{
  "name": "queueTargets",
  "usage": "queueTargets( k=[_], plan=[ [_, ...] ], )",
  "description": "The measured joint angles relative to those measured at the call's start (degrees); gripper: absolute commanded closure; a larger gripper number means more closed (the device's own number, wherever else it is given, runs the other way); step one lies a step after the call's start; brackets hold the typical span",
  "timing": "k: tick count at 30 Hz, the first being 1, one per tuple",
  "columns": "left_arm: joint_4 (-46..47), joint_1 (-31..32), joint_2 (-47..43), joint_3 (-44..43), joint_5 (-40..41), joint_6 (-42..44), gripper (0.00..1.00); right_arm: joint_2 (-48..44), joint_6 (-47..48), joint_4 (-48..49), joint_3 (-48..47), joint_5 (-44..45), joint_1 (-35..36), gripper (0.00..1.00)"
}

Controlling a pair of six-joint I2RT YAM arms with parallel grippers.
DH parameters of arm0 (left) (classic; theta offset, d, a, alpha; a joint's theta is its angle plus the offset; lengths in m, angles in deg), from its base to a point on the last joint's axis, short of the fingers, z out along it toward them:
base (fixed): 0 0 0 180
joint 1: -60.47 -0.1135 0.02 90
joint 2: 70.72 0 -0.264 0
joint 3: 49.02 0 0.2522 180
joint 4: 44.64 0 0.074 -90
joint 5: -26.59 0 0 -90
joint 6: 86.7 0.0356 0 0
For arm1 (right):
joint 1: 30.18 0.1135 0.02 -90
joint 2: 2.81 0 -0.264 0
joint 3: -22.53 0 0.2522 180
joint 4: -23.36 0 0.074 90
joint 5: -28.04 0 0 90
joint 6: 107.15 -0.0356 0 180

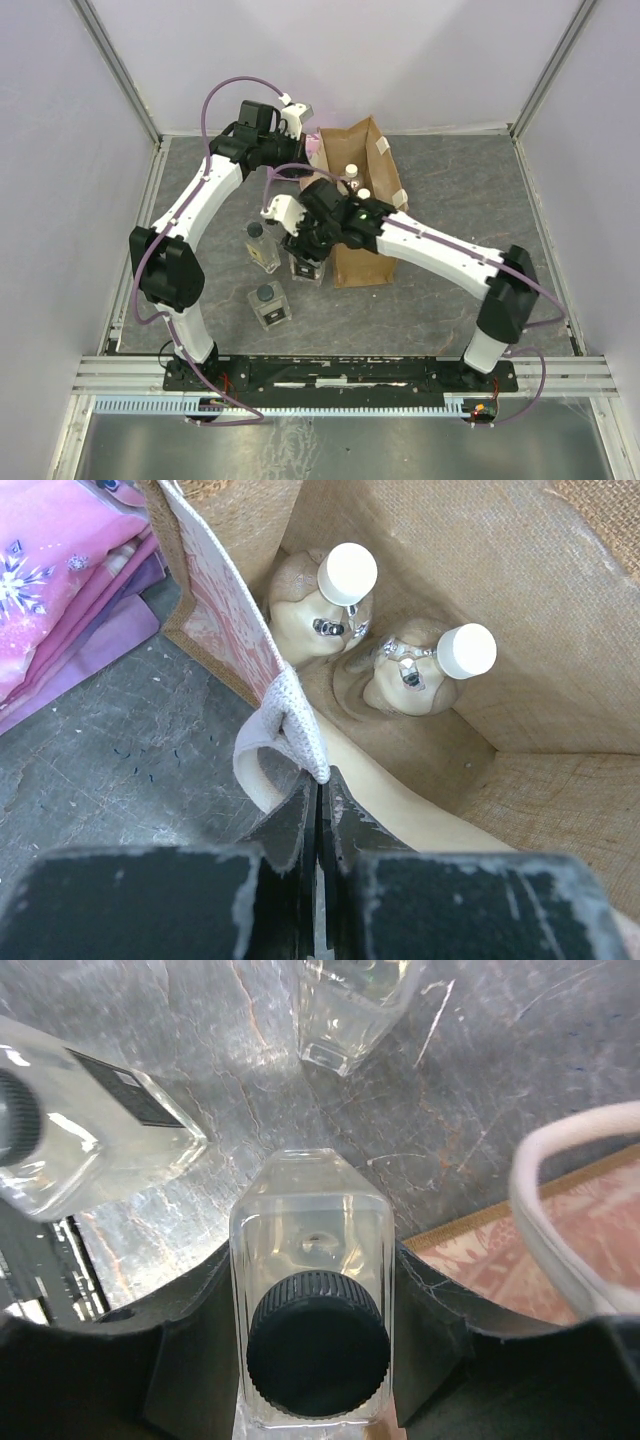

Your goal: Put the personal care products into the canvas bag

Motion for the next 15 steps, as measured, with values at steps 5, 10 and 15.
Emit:
queueTargets(
  k=[5,10,15],
  plan=[
    [0.1,0.0,0.1,-0.2,0.0,0.0,0.97,-7.5,-3.6,-3.7,-3.6,-0.2,-1.1,1.00],
    [0.1,-0.1,0.1,-0.2,-0.2,0.1,0.97,-11.1,-7.1,-7.2,-12.0,-0.3,-3.7,1.00],
    [0.1,-0.3,0.2,-0.3,-0.4,0.3,0.97,-12.8,-9.7,-9.0,-18.1,-0.1,-8.2,1.00]
  ],
)
